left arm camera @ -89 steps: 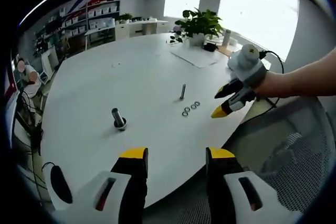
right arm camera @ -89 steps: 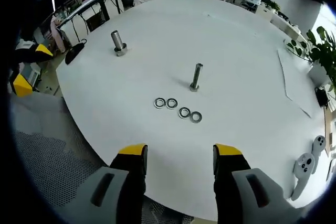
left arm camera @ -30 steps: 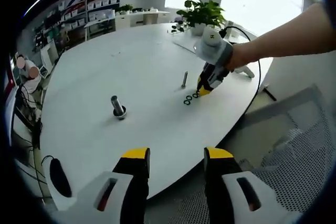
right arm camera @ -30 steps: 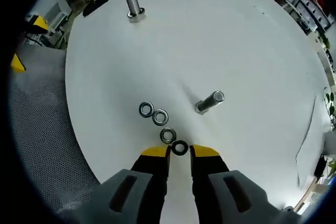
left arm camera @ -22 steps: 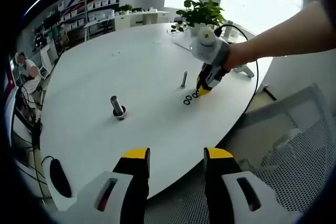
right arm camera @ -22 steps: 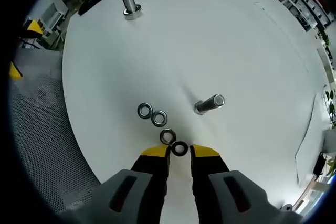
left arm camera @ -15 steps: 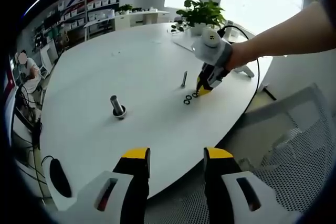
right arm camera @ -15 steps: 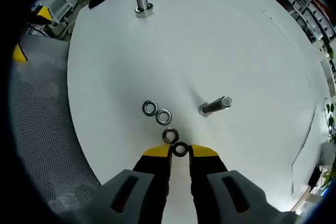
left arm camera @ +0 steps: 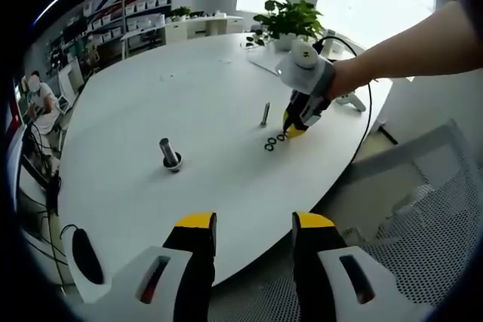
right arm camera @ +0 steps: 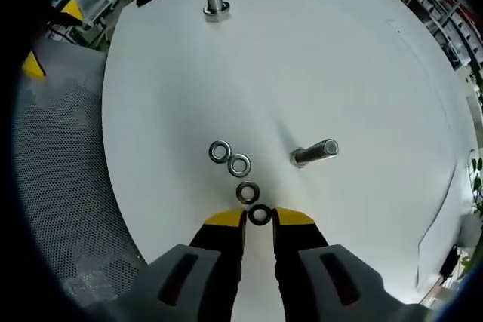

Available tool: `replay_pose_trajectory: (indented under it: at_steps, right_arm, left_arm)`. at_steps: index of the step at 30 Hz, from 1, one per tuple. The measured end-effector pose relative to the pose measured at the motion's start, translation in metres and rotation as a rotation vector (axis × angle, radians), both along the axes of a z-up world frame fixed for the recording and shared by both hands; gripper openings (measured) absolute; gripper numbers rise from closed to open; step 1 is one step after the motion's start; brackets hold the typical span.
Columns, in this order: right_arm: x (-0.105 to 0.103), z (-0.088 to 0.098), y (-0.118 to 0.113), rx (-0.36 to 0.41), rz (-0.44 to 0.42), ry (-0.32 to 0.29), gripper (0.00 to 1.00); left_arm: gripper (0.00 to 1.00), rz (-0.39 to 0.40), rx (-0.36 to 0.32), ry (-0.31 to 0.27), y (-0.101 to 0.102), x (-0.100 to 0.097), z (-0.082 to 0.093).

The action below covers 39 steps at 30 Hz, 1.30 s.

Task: Place the washer onto the threaded stud by aligning its center hole with the stud, sliding it down to the base, and recovering from edge contact or off-axis alignment until the washer reaches the visible bottom stop.

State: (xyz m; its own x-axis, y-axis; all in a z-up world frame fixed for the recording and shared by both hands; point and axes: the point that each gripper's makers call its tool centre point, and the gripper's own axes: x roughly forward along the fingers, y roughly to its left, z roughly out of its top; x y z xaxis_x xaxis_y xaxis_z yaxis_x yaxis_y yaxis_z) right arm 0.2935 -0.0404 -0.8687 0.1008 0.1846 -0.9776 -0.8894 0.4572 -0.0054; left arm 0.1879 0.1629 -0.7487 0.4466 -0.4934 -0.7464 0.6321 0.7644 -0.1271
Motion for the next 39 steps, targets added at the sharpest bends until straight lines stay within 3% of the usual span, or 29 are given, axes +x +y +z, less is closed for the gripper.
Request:
replay_pose_trajectory:
  at_steps: [8,15,20,28,35,39]
  right_arm:
    - [-0.003,0.001,0.000,-0.003,0.098,0.009,0.19]
    - [0.000,0.000,0.000,-0.030,0.126,0.011,0.15]
    - [0.001,0.000,-0.001,-0.043,0.084,0.014,0.14]
    - [0.001,0.001,-0.001,-0.003,-0.037,-0.027,0.14]
    - [0.000,0.001,-0.005,-0.010,-0.065,-0.042,0.13]
    - [0.009,0.014,-0.004,0.054,-0.180,-0.059,0.13]
  left_arm:
    - [0.38,-0.003,0.003,0.004,0.000,-0.001,-0.001]
    - [0.38,-0.009,0.007,0.007,-0.001,-0.002,-0.002]
    - [0.38,-0.004,0.004,0.007,0.000,-0.001,-0.002]
    - [0.38,-0.002,0.003,0.007,0.000,-0.001,-0.001]
    - [0.38,-0.002,0.000,0.008,0.000,-0.001,-0.001]
    - [0.38,0.000,-0.006,0.004,-0.001,-0.001,0.000]
